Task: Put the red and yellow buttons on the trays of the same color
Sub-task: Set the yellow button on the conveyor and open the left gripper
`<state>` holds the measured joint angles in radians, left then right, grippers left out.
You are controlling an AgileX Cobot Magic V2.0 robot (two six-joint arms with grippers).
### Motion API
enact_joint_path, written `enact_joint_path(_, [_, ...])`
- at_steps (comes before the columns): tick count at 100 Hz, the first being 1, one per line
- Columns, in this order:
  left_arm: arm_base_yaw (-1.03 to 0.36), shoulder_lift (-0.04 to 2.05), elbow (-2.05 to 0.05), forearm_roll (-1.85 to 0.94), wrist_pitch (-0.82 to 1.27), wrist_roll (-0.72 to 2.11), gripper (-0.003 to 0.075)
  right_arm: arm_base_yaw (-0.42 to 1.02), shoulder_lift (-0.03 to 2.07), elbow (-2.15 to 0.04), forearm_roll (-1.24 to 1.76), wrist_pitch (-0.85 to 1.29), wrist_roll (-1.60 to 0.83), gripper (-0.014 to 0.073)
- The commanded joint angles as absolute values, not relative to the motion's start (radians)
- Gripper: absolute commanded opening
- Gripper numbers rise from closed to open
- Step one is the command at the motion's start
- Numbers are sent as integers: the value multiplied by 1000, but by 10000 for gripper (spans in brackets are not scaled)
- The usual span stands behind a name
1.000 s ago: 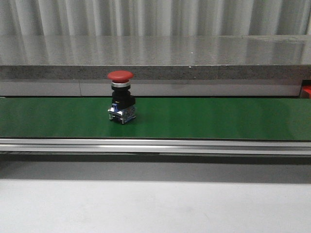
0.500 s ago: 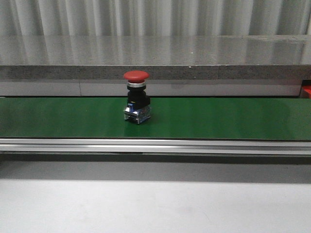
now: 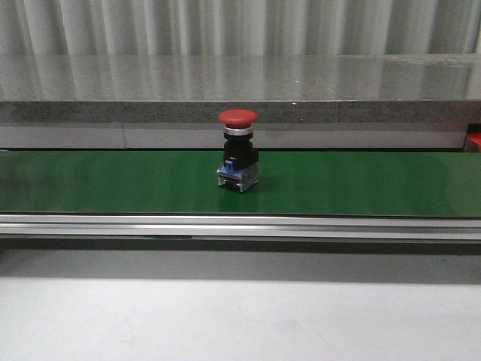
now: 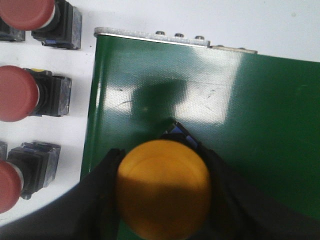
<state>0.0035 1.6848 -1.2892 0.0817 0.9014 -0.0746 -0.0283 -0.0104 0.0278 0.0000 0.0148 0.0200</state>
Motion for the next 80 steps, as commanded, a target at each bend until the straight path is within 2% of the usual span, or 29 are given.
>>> enact_joint_path(1, [-3, 1649, -1324, 77, 877, -72, -18, -34, -25, 8, 0, -67, 18, -68])
enact_joint_path(6, [-3, 1649, -1324, 77, 877, -72, 5, -34, -25, 8, 0, -67, 18, -68])
enact_joint_path(13, [-3, 1649, -1328, 77, 877, -72, 104, -34, -25, 8, 0, -67, 18, -68])
enact_joint_path(20, [-3, 1649, -1338, 77, 877, -72, 279, -34, -25, 8, 0, -67, 18, -68])
enact_joint_path(30, [-5, 1649, -1352, 77, 883, -72, 603, -34, -25, 8, 0, -67, 18, -68])
enact_joint_path(36, [-7, 1649, -1364, 75, 900, -72, 720, -34, -25, 8, 0, -67, 18, -68])
enact_joint_path(53, [-29, 1632, -1385, 73, 945, -72, 624, -34, -25, 8, 0, -67, 18, -68])
enact_joint_path(80, [-147, 1425, -1374, 77, 839, -80, 618, -34, -25, 8, 0, -67, 18, -68])
